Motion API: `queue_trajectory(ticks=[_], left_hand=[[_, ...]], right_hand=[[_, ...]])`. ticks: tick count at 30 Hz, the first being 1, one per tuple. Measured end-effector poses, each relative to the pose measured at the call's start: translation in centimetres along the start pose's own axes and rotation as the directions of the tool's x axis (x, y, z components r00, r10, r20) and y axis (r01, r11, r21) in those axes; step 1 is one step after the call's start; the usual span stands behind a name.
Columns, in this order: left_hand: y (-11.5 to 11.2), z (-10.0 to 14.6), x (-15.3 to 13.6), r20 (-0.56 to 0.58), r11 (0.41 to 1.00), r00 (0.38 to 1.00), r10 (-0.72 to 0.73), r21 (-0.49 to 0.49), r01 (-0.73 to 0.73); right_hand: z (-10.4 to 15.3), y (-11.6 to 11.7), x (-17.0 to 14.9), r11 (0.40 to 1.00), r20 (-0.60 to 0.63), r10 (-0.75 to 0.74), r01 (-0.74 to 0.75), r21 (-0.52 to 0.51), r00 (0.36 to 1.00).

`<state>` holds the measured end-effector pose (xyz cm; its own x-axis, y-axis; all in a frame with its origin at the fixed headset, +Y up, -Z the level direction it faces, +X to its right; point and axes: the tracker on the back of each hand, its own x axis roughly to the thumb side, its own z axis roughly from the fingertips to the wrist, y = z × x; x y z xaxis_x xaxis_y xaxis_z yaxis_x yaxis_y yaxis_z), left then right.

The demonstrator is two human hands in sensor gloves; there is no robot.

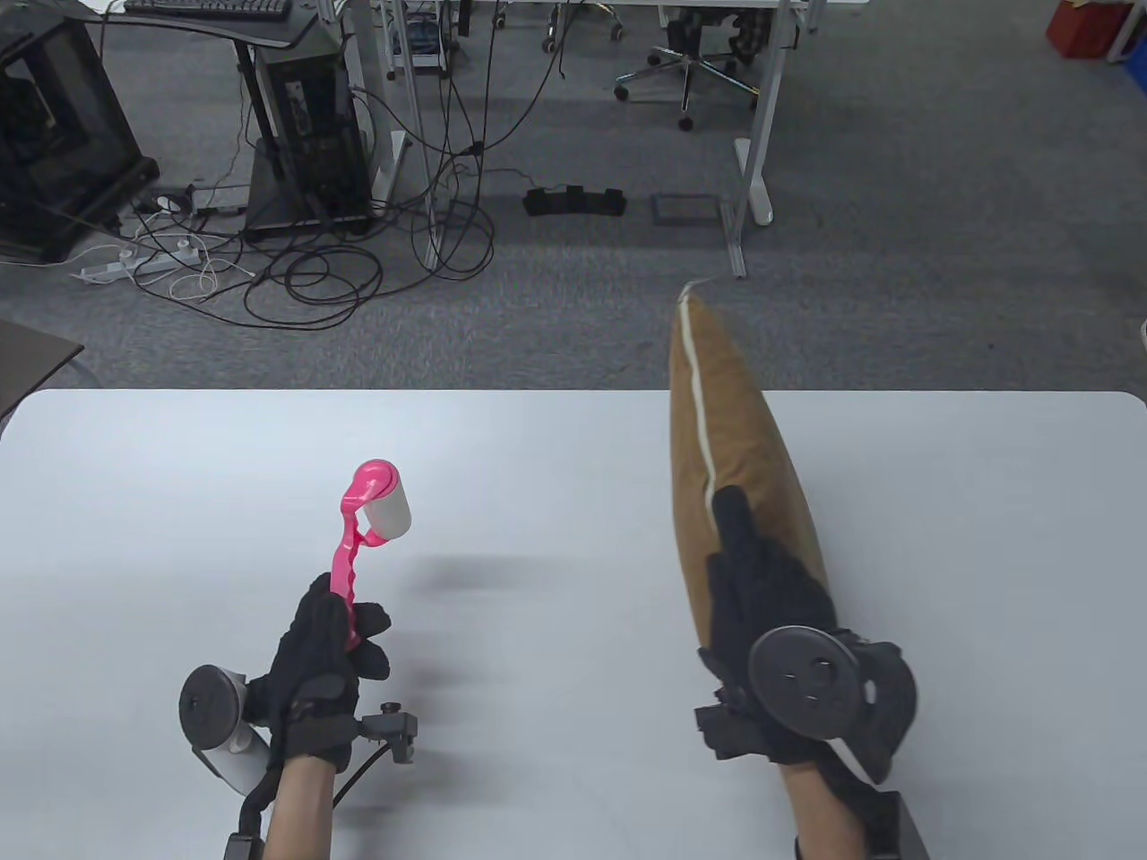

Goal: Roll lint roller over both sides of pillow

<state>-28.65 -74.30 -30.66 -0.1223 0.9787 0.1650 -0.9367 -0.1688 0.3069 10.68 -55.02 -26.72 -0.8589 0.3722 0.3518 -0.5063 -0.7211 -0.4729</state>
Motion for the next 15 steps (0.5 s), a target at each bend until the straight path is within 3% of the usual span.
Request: queue_trajectory(ticks=[8,11,15], left_hand=[[1.6,-0.2,-0.4,-0.026,0.998,0.999,0.026,0.052,-0.024],[2.0,-0.4,-0.6,-0.042,0.998,0.999,0.025,0.062,-0.022],[2.3,-0.6,-0.6,-0.039,0.998,0.999,0.004,0.067,-0.002]], right_hand=[[0.3,14.1,6.5,0.950,0.127,0.027,-0.065,0.305,0.991],[0.4,18.1,7.8,0.920,0.142,0.054,-0.105,0.377,0.988],[0.8,21.8,8.4,0.878,0.140,0.086,-0.141,0.457,0.986]])
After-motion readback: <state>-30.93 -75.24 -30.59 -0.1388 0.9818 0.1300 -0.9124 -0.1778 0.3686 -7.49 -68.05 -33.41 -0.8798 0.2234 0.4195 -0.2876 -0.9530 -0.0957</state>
